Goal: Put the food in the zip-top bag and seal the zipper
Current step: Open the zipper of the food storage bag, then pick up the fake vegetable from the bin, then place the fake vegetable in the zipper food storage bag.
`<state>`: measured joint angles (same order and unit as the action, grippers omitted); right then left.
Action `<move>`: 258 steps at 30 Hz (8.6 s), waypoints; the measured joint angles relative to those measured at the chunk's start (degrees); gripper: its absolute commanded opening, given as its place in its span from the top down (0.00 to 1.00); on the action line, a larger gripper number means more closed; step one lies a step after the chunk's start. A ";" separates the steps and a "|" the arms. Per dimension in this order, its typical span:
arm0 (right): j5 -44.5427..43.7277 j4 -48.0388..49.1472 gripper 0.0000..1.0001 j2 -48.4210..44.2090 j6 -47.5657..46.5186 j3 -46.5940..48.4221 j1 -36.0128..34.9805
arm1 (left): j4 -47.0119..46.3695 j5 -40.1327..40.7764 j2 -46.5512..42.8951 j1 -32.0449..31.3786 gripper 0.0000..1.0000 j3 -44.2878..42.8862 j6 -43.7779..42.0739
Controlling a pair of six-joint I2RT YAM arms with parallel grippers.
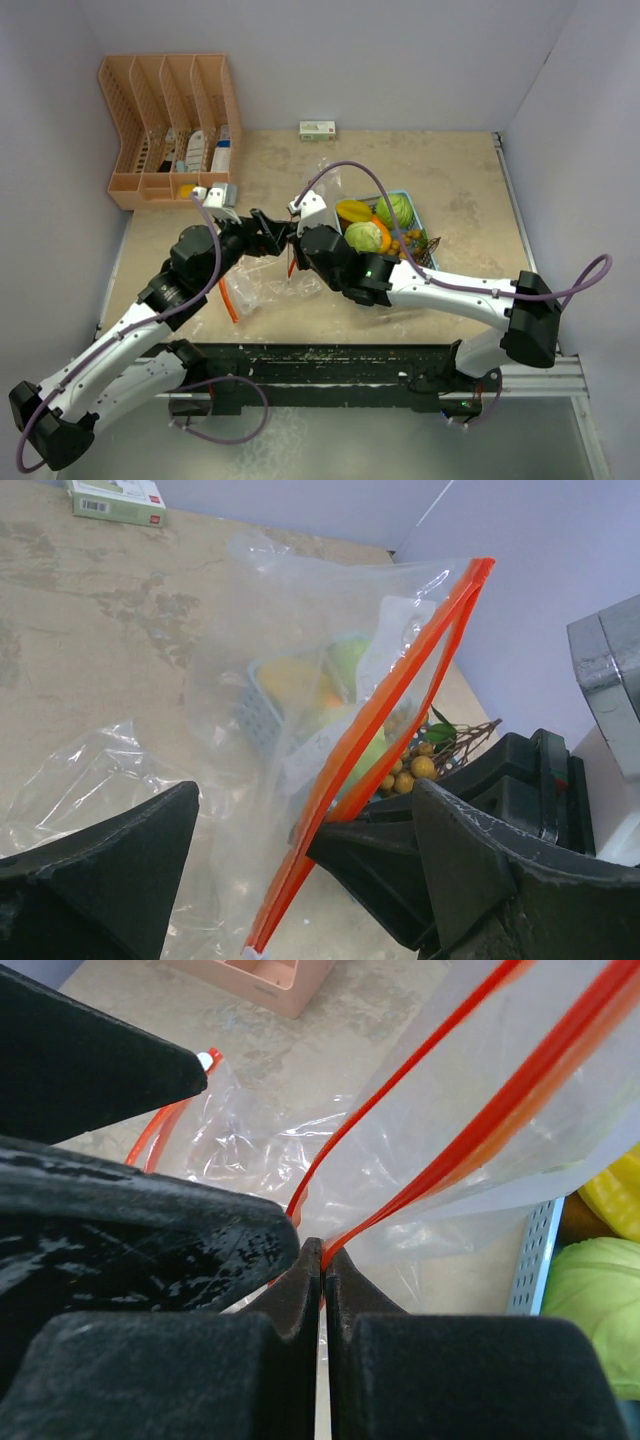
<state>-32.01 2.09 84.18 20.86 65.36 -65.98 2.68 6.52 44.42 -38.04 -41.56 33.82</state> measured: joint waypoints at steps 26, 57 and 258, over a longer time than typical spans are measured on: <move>5.05 -8.94 1.00 -1.77 -0.94 5.33 0.00 | -3.32 4.02 4.63 0.00 0.29 2.93 -0.46; -22.10 -30.71 1.00 -4.98 6.60 12.79 0.07 | 19.96 10.51 3.52 -0.04 1.00 -14.69 -9.70; 16.00 17.79 0.88 -6.82 12.98 -8.55 8.48 | 13.42 -1.05 15.23 -0.28 1.00 -20.90 3.69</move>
<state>-16.01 19.88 77.36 33.85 56.82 -57.49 16.10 5.48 59.66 -38.33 -62.46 37.52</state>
